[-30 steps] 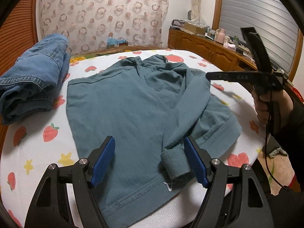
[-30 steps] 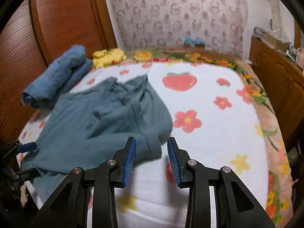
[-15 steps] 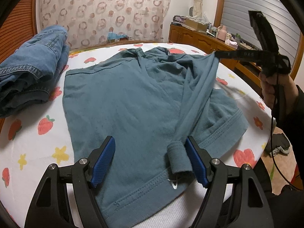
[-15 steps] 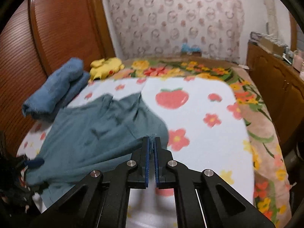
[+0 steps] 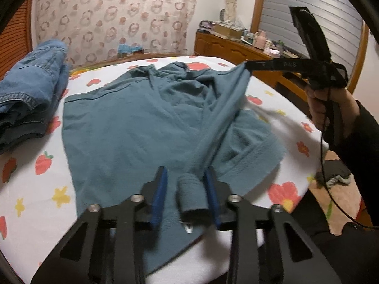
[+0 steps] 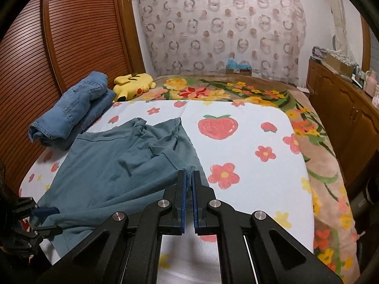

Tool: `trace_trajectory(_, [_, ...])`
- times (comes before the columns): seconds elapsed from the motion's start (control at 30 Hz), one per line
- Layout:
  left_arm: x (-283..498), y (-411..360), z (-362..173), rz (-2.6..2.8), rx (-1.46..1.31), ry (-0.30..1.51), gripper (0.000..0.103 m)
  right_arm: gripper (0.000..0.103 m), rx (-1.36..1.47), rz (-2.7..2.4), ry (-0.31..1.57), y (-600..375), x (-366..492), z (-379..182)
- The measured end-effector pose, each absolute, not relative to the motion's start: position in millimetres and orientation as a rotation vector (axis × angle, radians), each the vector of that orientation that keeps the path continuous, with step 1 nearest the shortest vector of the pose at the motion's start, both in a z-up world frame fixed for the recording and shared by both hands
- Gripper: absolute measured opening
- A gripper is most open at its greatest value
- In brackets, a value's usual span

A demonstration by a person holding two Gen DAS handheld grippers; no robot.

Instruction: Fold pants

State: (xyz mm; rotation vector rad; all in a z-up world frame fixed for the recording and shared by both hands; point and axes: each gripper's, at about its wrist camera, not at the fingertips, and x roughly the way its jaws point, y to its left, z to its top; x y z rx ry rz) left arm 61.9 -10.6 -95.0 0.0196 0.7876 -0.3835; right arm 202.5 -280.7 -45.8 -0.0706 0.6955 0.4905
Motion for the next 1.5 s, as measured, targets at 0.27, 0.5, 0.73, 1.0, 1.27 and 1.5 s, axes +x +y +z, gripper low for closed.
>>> trace_trajectory(0.27, [41, -7, -63, -0.424, -0.016, 0.716, 0.009, 0.004, -0.093, 0.518, 0.651, -268, 199, -22])
trace_trajectory(0.5, [32, 11, -39, -0.412, -0.072, 0.644, 0.009, 0.004, -0.126, 0.563, 0.604, -238, 201, -5])
trace_trajectory(0.73, [32, 38, -46, -0.332, -0.087, 0.653, 0.009, 0.004, -0.143, 0.606, 0.61, -212, 210, -10])
trace_trajectory(1.0, [31, 56, -72, -0.291, -0.11, 0.721, 0.009, 0.016, -0.156, 0.634, 0.668, -204, 214, -28])
trace_trajectory(1.27, [29, 57, -90, -0.271, -0.119, 0.76, 0.009, 0.026, -0.146, 0.622, 0.674, -221, 193, -29])
trace_trajectory(1.5, [29, 56, -92, -0.266, -0.115, 0.768, 0.009, 0.026, -0.143, 0.636, 0.658, -240, 140, -38])
